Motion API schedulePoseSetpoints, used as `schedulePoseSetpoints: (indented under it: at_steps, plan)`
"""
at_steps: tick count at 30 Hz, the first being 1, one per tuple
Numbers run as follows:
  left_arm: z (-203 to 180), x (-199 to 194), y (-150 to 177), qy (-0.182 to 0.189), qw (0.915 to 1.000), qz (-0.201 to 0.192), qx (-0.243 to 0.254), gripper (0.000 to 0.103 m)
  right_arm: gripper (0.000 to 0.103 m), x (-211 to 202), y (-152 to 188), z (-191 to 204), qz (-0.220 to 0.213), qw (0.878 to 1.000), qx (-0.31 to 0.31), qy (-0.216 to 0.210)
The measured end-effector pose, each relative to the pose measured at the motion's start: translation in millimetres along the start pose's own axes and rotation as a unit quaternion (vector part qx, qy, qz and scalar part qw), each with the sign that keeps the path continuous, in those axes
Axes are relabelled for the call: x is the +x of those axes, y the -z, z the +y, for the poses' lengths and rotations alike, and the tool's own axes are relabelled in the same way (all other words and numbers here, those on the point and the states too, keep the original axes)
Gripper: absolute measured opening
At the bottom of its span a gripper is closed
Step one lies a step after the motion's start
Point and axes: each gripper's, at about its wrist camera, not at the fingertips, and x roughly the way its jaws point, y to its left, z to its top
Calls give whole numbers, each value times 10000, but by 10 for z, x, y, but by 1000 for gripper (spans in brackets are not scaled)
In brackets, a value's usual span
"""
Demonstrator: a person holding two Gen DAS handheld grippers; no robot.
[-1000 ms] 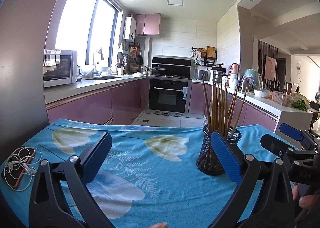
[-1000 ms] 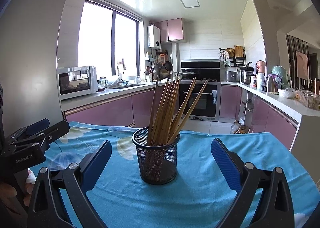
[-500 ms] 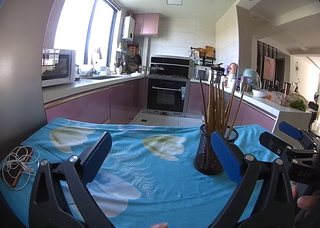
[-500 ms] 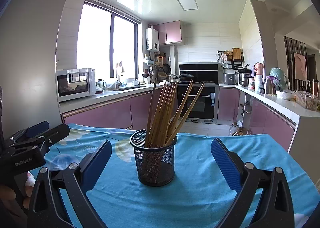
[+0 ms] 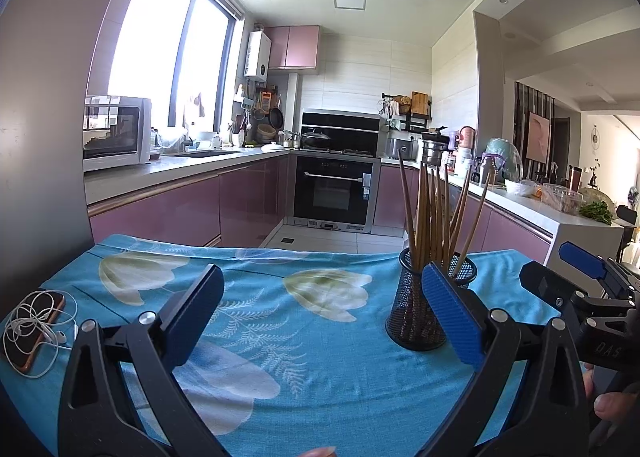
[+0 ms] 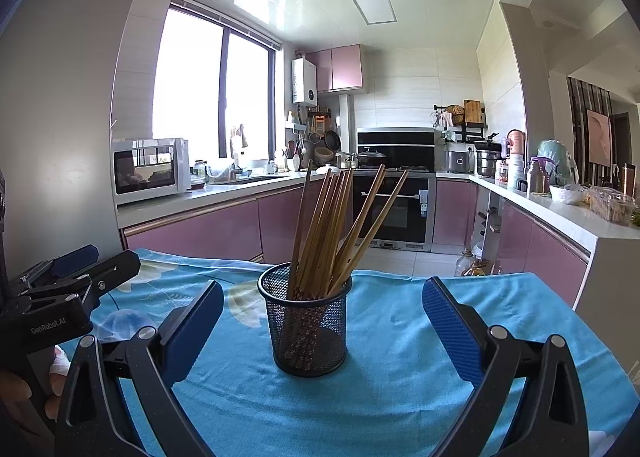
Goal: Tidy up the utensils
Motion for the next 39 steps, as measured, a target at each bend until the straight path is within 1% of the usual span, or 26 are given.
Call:
schedulePoseSetpoints:
  at_steps: [39]
  plan:
    - [2,14,16,-8,10000,17,0,98,96,-1,-16,-11,32,10000,25,74]
